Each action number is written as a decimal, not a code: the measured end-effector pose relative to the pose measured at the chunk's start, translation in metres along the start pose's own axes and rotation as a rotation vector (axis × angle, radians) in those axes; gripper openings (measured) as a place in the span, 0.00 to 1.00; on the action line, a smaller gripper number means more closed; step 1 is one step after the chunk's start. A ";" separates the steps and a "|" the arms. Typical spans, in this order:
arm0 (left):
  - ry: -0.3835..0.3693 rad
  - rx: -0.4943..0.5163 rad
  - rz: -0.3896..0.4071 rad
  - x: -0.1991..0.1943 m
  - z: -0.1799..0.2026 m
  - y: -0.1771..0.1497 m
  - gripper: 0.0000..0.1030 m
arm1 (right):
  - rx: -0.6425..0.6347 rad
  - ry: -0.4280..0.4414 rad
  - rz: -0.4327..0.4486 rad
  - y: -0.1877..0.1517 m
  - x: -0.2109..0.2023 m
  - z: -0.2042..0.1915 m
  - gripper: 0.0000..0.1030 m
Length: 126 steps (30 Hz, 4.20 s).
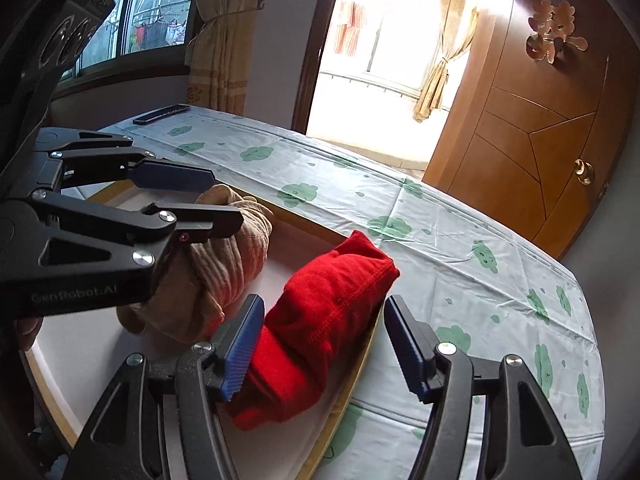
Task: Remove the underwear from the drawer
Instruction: 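Lower the beige underwear and red garment over the tray with both tools, then open both tools and move them down into the open drawer, then grasp the white underwear with the left tool while the right tool grasps the dark red garment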
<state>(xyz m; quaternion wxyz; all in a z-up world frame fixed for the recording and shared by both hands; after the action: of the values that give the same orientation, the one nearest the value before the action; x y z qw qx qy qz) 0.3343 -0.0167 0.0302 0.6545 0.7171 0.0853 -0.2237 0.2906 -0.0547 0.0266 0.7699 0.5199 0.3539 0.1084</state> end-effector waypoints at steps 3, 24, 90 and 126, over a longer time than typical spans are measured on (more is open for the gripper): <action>0.002 -0.006 0.032 -0.020 0.004 0.002 0.44 | 0.070 0.016 0.034 -0.001 -0.024 0.002 0.67; -0.112 -0.073 0.188 -0.192 0.044 -0.087 0.69 | 0.281 0.255 0.129 -0.075 -0.184 -0.069 0.83; -0.313 0.104 -0.580 -0.111 0.083 -0.250 0.74 | 0.131 0.081 -0.498 -0.208 -0.058 -0.127 0.61; -0.294 0.019 -0.477 -0.143 0.048 -0.238 0.23 | 0.092 0.089 -0.397 -0.203 -0.065 -0.141 0.20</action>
<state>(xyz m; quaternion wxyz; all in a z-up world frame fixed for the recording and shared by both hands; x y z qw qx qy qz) 0.0992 -0.0087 -0.1241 0.5821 0.6425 0.1537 -0.4741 0.1103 -0.0758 -0.1529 0.7351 0.4695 0.4874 -0.0389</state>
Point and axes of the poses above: each gripper's, at about its wrist camera, not at the fingertips, and x roughly the way its jaws point, z to its right, y to its top, the point moved 3 cm from there along x, roughly the way its jaws point, and after that the axes turned 12 degrees about z, right-handed, at the moved point
